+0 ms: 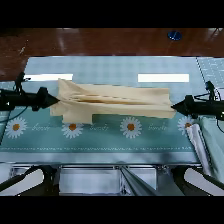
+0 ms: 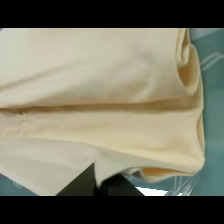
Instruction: Fold the shirts.
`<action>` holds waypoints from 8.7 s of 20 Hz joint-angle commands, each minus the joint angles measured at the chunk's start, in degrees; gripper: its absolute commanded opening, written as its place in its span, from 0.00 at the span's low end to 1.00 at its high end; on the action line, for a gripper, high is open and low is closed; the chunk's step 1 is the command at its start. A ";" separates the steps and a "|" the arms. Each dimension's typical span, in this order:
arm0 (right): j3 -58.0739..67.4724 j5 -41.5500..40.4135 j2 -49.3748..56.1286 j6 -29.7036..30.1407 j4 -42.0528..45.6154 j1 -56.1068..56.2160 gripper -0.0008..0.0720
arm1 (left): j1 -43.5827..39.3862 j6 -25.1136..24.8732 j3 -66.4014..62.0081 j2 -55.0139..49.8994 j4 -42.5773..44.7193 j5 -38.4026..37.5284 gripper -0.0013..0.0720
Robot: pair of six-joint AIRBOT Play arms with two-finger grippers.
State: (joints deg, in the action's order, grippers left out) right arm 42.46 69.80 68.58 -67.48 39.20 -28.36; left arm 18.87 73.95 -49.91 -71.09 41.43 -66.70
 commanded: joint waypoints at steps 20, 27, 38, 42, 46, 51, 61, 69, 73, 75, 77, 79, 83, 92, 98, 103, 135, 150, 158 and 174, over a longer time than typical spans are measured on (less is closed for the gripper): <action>26.62 5.18 21.42 -4.90 10.08 -3.48 0.57 | 4.48 10.82 -45.22 -30.97 21.20 -27.76 0.71; 14.12 -8.24 18.78 -7.37 8.70 -1.14 0.57 | 4.85 3.15 -18.01 -0.59 13.75 4.17 0.71; 15.67 -9.16 24.83 -2.91 -1.79 12.50 0.04 | -16.35 -1.88 -8.28 3.21 11.32 6.75 0.67; 15.43 -3.91 14.16 -2.95 3.91 14.25 0.04 | -22.18 -1.92 -8.76 0.00 9.49 6.75 0.04; 10.43 -3.85 -6.60 -8.50 15.39 14.25 0.04 | -30.84 2.91 -11.56 -5.35 9.49 10.21 0.04; 7.21 1.53 -28.22 -11.58 14.12 14.32 0.04 | -43.76 7.39 -25.57 -20.74 7.50 10.51 0.04; 7.21 5.79 -36.24 -12.26 7.61 14.32 0.04 | -68.04 10.67 -42.29 -40.13 -5.46 7.89 0.04; 7.21 4.81 -36.24 -12.00 6.67 14.32 0.04 | -54.03 9.20 -44.17 -34.75 -5.35 -0.13 0.04; 8.55 1.33 -31.82 -11.96 3.76 21.77 0.04 | -38.34 7.87 -43.69 -22.82 1.42 -7.63 0.04; 11.26 -3.74 -25.77 -12.02 3.76 29.51 0.04 | -31.71 7.56 -41.70 -13.70 5.53 -8.59 0.04; 15.93 -9.49 -17.40 -12.02 3.74 36.92 0.04 | -26.25 7.45 -38.49 -3.58 9.07 -8.59 0.04; 22.38 -13.42 -7.37 -12.00 3.72 42.91 0.04 | -22.69 6.69 -34.32 6.32 12.85 -8.57 0.04; 36.00 -16.02 12.09 -12.00 2.23 51.56 0.04 | -20.68 6.69 -23.67 21.88 16.90 -8.57 0.04; 51.84 -17.97 35.76 -14.40 1.05 59.87 0.20 | -21.05 8.37 -0.37 31.01 13.05 -2.86 0.04; 52.11 -2.93 33.75 -13.75 1.11 55.78 0.58 | -20.96 8.39 4.98 27.89 11.65 5.40 0.04; 49.20 13.86 13.70 -19.67 31.36 42.07 0.58 | -19.28 8.37 4.98 27.69 11.67 5.20 0.04; 26.58 -9.68 11.98 -12.07 9.53 44.96 0.04 | -19.26 8.37 5.66 27.65 11.04 5.22 0.04; 56.81 20.22 0.35 -20.04 15.85 4.96 0.04 | -19.26 7.91 6.12 27.67 11.04 5.35 0.04; 55.89 36.74 -4.55 -23.02 22.51 -23.74 0.03 | -19.26 7.96 6.12 27.67 10.99 7.80 0.04; 14.62 23.85 -23.32 -26.12 51.08 -28.59 0.55 | -19.23 5.09 5.77 26.77 11.04 11.39 0.04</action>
State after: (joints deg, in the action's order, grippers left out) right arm 58.63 99.35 45.01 -94.13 93.69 -60.82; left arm -0.43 80.53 -43.86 -43.79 52.40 -58.17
